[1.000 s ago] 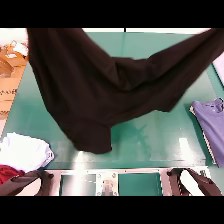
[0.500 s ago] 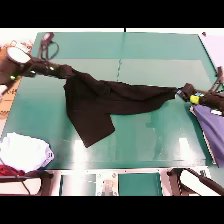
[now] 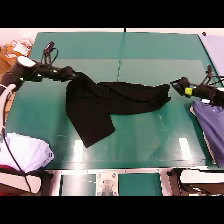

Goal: Fold the shirts.

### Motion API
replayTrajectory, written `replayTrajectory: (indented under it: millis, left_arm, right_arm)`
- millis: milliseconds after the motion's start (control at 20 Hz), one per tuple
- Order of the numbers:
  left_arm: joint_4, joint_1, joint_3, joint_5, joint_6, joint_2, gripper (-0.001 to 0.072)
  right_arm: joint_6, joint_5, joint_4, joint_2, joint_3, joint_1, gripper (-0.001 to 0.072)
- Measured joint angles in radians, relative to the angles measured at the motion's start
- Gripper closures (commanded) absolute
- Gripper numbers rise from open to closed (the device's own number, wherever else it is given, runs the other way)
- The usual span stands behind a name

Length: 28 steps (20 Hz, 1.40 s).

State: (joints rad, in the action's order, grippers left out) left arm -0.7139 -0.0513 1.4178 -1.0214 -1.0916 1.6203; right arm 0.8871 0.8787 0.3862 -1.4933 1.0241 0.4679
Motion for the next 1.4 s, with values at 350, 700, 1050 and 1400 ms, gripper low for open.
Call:
replayTrajectory:
  millis: [350,700,1050,1400]
  left_arm:
    - [-0.115,-0.107,0.026,-0.308,-0.142,-0.079,0.0676]
    - [-0.31,-0.121,-0.354,-0.231,-0.272,-0.278,0.0235]
    - [-0.118,-0.124,-0.581,0.061,-0.206,-0.197,0.0239]
    - [0.027,-0.095,-0.595,0.039,-0.055,-0.12,0.0675]
  right_arm:
    - [0.053,0.199,0.148,-0.017,0.005,0.196,0.0519]
    - [0.073,0.16,0.208,-0.029,-0.063,0.172,0.0519]
    - [0.076,0.151,0.217,-0.031,-0.07,0.092,0.0518]
    - [0.077,0.149,0.22,-0.032,-0.071,0.077,0.0386]
